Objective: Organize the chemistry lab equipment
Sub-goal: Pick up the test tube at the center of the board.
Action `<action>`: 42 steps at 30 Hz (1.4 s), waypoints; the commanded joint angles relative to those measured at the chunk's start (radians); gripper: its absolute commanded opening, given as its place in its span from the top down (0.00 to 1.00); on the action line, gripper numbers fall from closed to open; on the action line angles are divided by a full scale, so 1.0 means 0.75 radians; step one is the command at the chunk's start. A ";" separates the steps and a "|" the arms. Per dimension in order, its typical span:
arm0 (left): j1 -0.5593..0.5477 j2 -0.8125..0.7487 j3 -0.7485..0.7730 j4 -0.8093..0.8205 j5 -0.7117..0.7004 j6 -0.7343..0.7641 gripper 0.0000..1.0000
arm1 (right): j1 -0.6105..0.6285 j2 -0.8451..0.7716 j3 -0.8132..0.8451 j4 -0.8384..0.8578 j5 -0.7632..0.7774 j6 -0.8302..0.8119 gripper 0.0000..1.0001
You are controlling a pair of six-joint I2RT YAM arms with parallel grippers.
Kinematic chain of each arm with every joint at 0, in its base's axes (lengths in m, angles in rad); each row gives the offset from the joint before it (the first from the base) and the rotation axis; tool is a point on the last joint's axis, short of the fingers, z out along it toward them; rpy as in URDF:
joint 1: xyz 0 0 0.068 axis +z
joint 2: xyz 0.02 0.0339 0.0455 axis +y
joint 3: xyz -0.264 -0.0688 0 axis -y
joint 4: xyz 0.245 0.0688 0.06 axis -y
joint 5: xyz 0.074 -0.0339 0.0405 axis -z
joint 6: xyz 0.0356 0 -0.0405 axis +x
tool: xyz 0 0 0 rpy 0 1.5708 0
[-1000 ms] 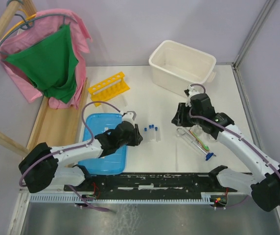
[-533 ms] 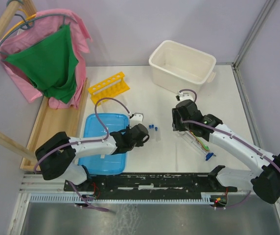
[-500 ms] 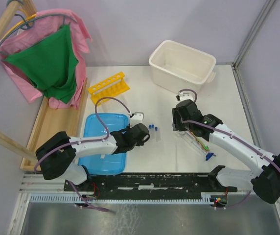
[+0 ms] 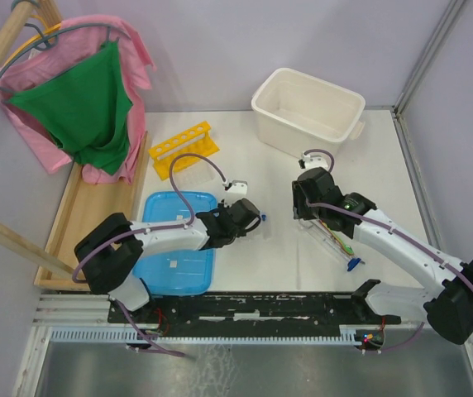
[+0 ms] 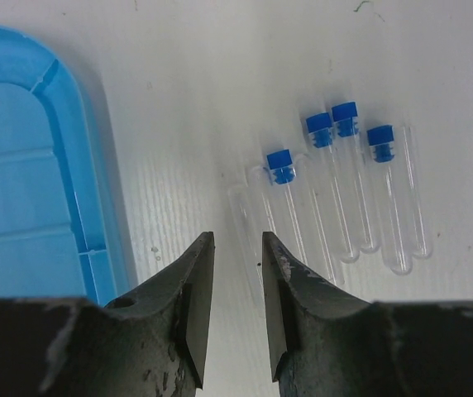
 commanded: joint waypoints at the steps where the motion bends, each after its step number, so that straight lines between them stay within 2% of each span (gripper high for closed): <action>1: 0.026 -0.029 -0.003 0.028 0.009 0.037 0.63 | 0.008 -0.036 0.002 0.044 0.044 -0.016 0.50; 10: 0.021 -0.045 -0.086 0.093 0.179 -0.006 0.65 | 0.008 -0.031 -0.002 0.044 0.032 -0.011 0.50; 21: 0.013 -0.010 -0.108 0.099 0.199 -0.020 0.66 | 0.007 -0.014 -0.001 0.045 0.029 -0.008 0.50; 32: 0.013 0.056 -0.079 -0.053 0.127 -0.060 0.66 | 0.009 -0.005 -0.004 0.054 0.014 -0.010 0.49; 37: 0.012 0.065 -0.092 -0.046 0.136 -0.060 0.72 | 0.008 0.013 -0.002 0.057 -0.005 -0.010 0.48; 42: 0.013 0.076 -0.095 -0.025 0.152 -0.055 0.69 | 0.008 0.026 0.001 0.062 -0.017 -0.012 0.47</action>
